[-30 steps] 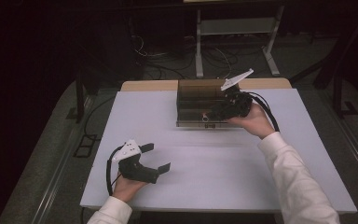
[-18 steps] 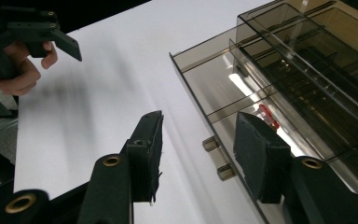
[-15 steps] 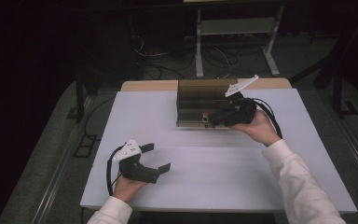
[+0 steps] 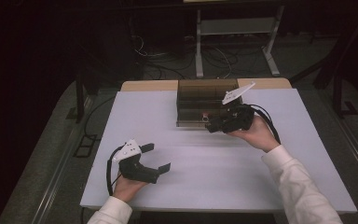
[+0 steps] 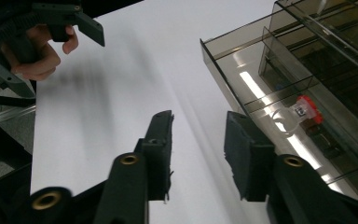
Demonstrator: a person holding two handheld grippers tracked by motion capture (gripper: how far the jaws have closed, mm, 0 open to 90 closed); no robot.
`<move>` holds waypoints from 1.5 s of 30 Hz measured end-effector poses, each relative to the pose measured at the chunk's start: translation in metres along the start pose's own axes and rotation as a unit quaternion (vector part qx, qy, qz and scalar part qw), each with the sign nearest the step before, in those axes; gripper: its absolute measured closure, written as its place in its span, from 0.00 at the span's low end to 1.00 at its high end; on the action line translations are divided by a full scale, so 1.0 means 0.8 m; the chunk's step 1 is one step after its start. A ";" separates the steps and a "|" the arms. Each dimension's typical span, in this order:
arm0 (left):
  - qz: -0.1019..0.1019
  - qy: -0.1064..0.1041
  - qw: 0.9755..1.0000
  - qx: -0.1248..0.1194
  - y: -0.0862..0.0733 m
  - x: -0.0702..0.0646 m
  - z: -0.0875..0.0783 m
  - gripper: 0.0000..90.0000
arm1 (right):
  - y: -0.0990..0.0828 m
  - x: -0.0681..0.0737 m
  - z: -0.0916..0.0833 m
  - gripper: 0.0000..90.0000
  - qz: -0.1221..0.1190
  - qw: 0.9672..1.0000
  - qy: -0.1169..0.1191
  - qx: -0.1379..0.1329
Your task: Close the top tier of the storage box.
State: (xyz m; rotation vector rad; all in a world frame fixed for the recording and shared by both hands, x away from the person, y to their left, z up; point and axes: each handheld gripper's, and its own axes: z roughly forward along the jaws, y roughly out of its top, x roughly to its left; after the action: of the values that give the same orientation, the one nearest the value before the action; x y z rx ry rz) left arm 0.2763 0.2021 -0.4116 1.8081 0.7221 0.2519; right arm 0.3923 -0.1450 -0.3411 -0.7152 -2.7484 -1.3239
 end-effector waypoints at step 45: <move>0.002 0.000 1.000 0.001 0.000 0.000 0.000 0.00 | -0.036 -0.015 0.044 0.99 0.039 0.999 -0.011 0.022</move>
State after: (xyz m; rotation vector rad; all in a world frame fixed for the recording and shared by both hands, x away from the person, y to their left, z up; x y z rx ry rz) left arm 0.2763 0.2023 -0.4115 1.8119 0.7190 0.2527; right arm 0.3984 -0.1391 -0.3872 -0.8294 -2.7265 -1.2437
